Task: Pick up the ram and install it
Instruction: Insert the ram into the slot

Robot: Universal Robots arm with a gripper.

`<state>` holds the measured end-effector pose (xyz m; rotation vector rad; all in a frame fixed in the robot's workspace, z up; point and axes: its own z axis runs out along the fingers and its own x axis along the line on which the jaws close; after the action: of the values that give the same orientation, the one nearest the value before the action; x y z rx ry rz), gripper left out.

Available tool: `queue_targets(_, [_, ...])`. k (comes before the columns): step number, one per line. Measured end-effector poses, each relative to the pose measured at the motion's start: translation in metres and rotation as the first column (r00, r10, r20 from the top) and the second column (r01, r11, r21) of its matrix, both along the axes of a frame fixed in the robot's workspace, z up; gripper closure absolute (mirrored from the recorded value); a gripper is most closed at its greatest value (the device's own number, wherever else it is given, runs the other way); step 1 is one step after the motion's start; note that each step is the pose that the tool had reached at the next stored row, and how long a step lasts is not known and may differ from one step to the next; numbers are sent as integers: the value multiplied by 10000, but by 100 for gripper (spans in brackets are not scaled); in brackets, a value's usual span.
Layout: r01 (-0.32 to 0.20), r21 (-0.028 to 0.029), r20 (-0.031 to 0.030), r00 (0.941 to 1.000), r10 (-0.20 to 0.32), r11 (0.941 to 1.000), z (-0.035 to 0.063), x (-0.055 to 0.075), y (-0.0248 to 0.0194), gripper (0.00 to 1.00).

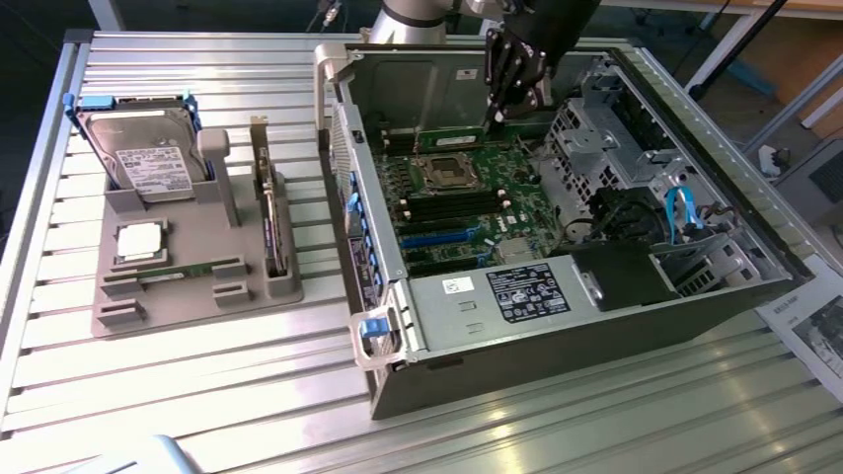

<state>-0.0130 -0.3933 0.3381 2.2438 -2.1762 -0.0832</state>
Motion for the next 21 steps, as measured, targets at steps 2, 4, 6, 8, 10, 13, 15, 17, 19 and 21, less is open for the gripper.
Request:
queue_targets(2, [-1,-5,1,10000,1,10000,-15,0,0,88])
queue_targets(4, [0,-4,1,10000,0,10000,-67,0,1,88])
queue_targets(6, [0,-7,0,10000,0,10000,-123,0,1,88])
queue_targets(8, [0,-5,1,10000,0,10000,-165,0,0,88])
queue_targets(10, [0,-5,1,10000,0,10000,-380,0,-13,88])
queue_targets(13, [0,-5,1,10000,0,10000,-457,0,-13,88])
queue_targets(15, [0,-6,0,10000,0,10000,-495,0,-13,88])
queue_targets(17, [0,-5,1,10000,0,10000,-524,0,-13,88])
queue_targets(19, [0,-5,1,10000,0,10000,-564,0,-13,88])
queue_targets(21, [0,-5,0,10000,0,10000,-601,0,-13,88])
